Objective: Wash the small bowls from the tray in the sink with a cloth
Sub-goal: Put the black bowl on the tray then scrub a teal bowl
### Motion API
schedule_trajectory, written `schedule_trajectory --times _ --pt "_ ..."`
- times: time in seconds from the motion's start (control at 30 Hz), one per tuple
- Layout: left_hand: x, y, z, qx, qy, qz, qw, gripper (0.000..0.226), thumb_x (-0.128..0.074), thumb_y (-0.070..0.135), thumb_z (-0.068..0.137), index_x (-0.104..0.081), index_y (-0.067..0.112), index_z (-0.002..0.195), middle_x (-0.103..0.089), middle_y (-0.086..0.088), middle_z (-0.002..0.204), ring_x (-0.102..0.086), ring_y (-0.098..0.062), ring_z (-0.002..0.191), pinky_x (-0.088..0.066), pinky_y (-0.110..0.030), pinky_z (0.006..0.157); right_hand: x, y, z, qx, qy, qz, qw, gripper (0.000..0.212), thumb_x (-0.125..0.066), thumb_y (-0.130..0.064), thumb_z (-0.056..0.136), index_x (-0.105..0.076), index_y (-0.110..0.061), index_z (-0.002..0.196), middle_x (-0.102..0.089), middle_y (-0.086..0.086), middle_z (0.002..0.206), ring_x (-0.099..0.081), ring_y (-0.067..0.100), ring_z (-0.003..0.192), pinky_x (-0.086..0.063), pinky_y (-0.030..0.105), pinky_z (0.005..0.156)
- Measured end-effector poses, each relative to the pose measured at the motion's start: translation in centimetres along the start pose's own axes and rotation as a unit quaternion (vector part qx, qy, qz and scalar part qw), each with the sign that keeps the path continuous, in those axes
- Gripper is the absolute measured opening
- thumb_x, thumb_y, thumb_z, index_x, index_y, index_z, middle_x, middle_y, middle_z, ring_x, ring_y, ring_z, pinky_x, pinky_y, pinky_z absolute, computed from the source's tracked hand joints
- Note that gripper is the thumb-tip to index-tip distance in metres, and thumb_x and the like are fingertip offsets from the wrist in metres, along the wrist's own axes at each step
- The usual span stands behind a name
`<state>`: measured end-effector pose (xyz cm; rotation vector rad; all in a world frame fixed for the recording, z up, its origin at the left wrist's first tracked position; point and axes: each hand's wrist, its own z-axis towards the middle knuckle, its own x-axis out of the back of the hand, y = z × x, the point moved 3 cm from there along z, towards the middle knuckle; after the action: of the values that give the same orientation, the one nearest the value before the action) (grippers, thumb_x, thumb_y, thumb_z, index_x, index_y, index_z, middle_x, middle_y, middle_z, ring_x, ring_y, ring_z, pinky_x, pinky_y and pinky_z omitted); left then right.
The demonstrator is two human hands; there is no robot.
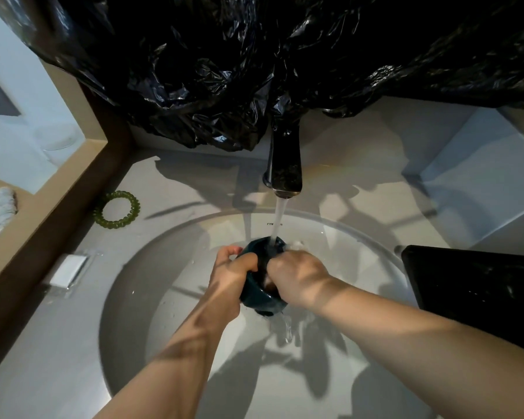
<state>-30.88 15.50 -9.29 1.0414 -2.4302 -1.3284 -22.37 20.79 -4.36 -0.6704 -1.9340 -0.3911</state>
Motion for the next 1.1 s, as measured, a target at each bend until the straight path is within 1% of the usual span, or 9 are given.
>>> schedule_trajectory --times 0.13,0.3,0.43,0.53,0.63,0.73,0.83,1.0,1.1 --pt "0.1 0.2 0.0 0.009 -0.006 -0.01 1.0 0.024 -0.057 0.002 0.07 -0.043 0.017 0.085 -0.049 -0.007 0.069 -0.048 -0.021 0.062 -0.034 -0.026 0.051 -0.9 -0.2 1.2 0.026 0.074 0.118 0.99 0.031 -0.047 0.0 0.085 -0.054 -0.009 0.113 -0.059 0.01 0.116 -0.055 0.03 0.109 -0.041 0.036 0.098" --pt "0.1 0.2 0.0 0.01 0.0 -0.02 1.0 0.031 -0.056 -0.001 0.066 -0.043 0.011 0.091 -0.048 -0.008 0.07 -0.049 -0.02 0.061 -0.037 -0.026 0.052 -1.8 0.1 1.7 0.043 0.043 0.263 0.963 0.022 -0.048 -0.009 0.079 -0.054 -0.03 0.077 -0.06 0.004 0.113 -0.048 0.024 0.116 -0.031 0.035 0.105" --pt "0.0 0.2 -0.2 0.022 -0.009 -0.026 0.999 0.035 -0.051 -0.009 0.069 -0.042 0.011 0.096 -0.049 -0.01 0.073 -0.051 -0.021 0.06 -0.04 -0.022 0.048 -1.7 0.9 0.5 -0.005 -0.025 0.39 0.92 0.017 -0.047 -0.03 0.067 -0.058 -0.036 0.054 -0.054 0.005 0.089 -0.056 0.023 0.095 -0.042 0.023 0.085" --pt "0.0 0.3 -0.2 0.024 -0.011 -0.032 0.999 0.042 -0.055 0.005 0.052 -0.042 0.013 0.091 -0.047 -0.01 0.08 -0.048 -0.023 0.068 -0.038 -0.027 0.054 -0.8 1.1 -1.1 0.022 -0.064 0.296 0.953 0.031 -0.045 -0.031 0.091 -0.049 -0.023 0.061 -0.055 0.003 0.085 -0.049 0.014 0.082 -0.034 0.018 0.074" --pt "0.1 0.1 -0.3 0.029 -0.009 -0.051 0.998 0.032 -0.058 0.005 0.072 -0.043 0.008 0.1 -0.048 -0.013 0.081 -0.05 -0.026 0.066 -0.041 -0.029 0.052 -0.1 0.8 -1.8 0.055 0.016 0.122 0.991 0.033 -0.037 -0.039 0.09 -0.051 -0.02 0.067 -0.06 0.004 0.088 -0.046 0.018 0.091 -0.03 0.024 0.085" --pt "0.3 -0.2 0.2 0.022 0.005 -0.063 0.998 0.058 -0.062 0.014 0.071 -0.041 0.0 0.123 -0.052 -0.018 0.089 -0.056 -0.03 0.068 -0.047 -0.031 0.05 -0.8 -0.8 -1.9 0.087 0.039 0.024 0.995 0.034 -0.044 -0.052 0.083 -0.058 -0.023 0.093 -0.063 0.001 0.098 -0.052 0.02 0.1 -0.031 0.031 0.102" --pt "0.3 -1.0 0.5 0.015 0.034 -0.056 0.998 0.045 -0.059 0.011 0.084 -0.04 0.005 0.125 -0.054 -0.016 0.085 -0.057 -0.026 0.065 -0.045 -0.03 0.053 -1.0 -1.6 -1.3 0.049 -0.009 0.206 0.977 0.023 -0.063 -0.033 0.077 -0.055 -0.018 0.093 -0.061 0.0 0.093 -0.058 0.019 0.09 -0.044 0.025 0.082" --pt "0.1 -1.3 0.7 0.002 0.016 -0.047 0.999 0.04 -0.059 0.012 0.088 -0.038 0.008 0.123 -0.056 -0.01 0.076 -0.057 -0.022 0.064 -0.046 -0.029 0.056 -1.4 -0.8 0.3 -0.087 -0.004 0.51 0.856 0.008 -0.069 -0.017 0.069 -0.063 -0.016 0.073 -0.067 0.005 0.079 -0.062 0.019 0.079 -0.051 0.027 0.068" --pt "0.1 -1.2 0.7 0.02 0.007 -0.036 0.999 0.033 -0.063 0.012 0.086 -0.045 0.011 0.114 -0.059 -0.01 0.07 -0.057 -0.023 0.06 -0.045 -0.029 0.056 -1.7 0.1 -0.4 -0.043 -0.016 0.472 0.88 0.017 -0.072 -0.02 0.072 -0.058 -0.02 0.081 -0.062 -0.001 0.082 -0.06 0.018 0.083 -0.046 0.027 0.072"
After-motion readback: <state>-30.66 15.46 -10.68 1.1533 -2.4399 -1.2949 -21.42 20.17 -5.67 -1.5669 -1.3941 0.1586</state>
